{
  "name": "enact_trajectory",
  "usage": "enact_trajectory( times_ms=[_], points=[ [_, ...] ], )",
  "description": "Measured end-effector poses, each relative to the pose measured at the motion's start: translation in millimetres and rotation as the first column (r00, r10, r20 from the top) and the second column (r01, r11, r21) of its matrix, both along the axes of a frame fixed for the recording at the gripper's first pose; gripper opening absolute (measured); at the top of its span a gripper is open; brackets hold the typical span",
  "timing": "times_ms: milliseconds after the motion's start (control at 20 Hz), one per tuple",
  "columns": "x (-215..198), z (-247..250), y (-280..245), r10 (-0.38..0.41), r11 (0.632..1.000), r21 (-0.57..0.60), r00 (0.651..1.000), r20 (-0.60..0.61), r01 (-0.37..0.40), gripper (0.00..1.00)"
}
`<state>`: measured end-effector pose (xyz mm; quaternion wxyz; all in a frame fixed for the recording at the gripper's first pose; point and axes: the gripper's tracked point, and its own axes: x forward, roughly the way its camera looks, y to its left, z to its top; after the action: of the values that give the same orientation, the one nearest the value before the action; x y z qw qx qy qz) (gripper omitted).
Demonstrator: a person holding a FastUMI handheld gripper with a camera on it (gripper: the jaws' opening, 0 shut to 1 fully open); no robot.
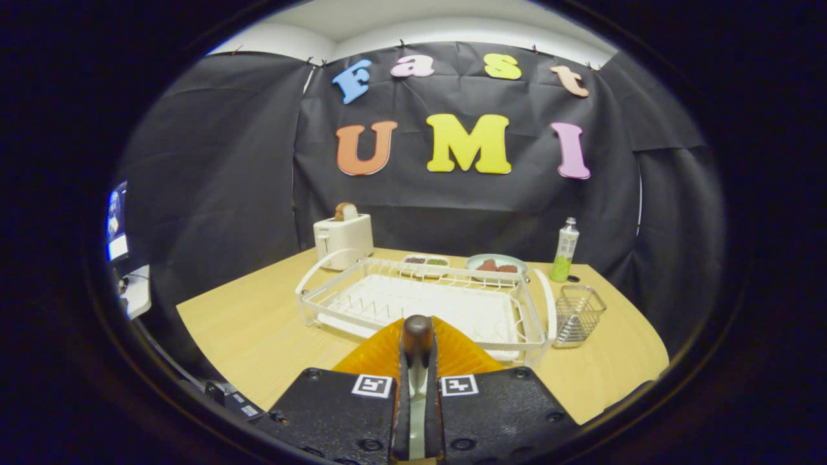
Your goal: Take the plate from the dish rack, then take the spoon from the basket and place it into the plate.
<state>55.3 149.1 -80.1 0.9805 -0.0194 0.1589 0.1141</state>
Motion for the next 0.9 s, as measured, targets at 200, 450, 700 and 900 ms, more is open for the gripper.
enact_trajectory(
  times_ms=[200,450,700,900],
  points=[
    [1.2,-11.0,5.6,-0.002,1.000,0.031,1.000,-0.025,0.003,0.15],
    [-4.8,-16.5,-5.4,-0.013,1.000,0.009,1.000,-0.018,0.013,0.18],
    [-0.8,-10.7,-43.5,-0.109,0.993,0.035,0.993,-0.041,0.111,0.25],
    [-10.4,11.8,-75.2,-0.174,0.979,0.102,0.985,-0.018,0.174,0.54]
  ],
)
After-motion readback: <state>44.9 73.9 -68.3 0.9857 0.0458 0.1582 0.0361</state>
